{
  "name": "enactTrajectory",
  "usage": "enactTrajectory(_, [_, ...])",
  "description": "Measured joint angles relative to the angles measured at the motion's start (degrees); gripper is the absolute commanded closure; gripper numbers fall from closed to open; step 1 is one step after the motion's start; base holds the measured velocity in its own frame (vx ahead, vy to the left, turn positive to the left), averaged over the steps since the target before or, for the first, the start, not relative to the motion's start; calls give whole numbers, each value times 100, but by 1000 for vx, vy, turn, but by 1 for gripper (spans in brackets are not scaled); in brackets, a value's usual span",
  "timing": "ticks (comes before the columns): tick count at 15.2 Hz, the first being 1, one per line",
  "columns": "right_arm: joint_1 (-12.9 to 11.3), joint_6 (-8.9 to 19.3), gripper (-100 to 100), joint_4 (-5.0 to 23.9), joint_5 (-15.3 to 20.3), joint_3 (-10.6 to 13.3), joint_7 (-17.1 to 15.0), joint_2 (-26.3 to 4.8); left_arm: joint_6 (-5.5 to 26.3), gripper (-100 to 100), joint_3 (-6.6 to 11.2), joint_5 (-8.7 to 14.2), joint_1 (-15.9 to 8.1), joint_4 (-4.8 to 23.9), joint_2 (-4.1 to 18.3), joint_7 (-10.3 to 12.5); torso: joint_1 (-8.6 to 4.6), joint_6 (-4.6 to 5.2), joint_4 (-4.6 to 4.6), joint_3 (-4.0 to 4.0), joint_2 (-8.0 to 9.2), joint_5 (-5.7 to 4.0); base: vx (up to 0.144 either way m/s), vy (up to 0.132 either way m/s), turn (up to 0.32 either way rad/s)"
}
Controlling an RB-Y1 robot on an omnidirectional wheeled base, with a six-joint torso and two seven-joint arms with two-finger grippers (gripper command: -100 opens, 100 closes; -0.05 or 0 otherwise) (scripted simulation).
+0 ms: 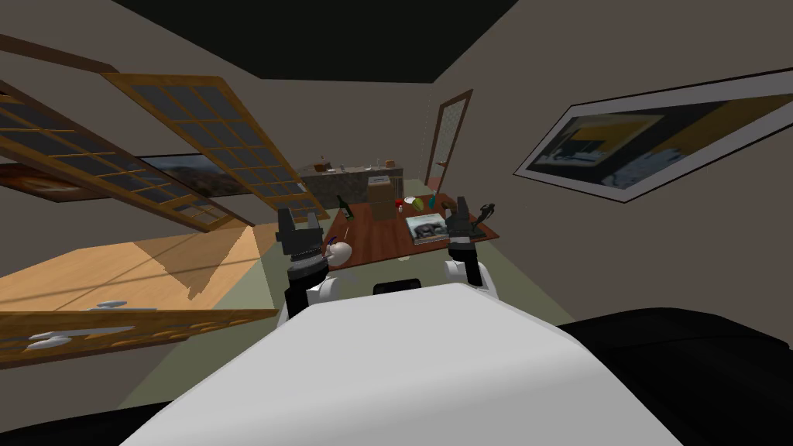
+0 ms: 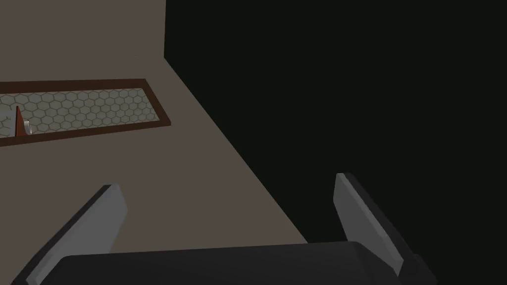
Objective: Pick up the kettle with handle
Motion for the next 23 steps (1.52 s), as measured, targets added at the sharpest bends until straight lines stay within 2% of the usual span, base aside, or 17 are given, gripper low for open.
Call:
enactTrajectory(4, [0, 0, 0, 0, 0, 0, 0, 0, 151, -100, -34, -12, -53, 163, 283, 2, 12, 0, 1, 4, 8, 3, -23, 27, 14])
enactTrajectory(8, [0, 0, 0, 0, 0, -1, 0, -1, 442, -100, 42, 36, -261, 576, 551, 79, 26, 0, 2, 7, 12, 6, -36, 52, 19])
enactTrajectory(14, [-1, 0, 0, 0, 0, -1, 0, -1, 1172, -100, 55, 60, -615, 1324, 736, 157, 38, -1, 3, 10, 18, 9, -46, 71, 22])
enactTrajectory(23, [0, 0, 0, 0, 0, -1, 0, -1, 1864, -100, 107, 123, -938, 2185, 837, 304, 21, 0, 2, 6, 10, 5, -29, 49, 17])
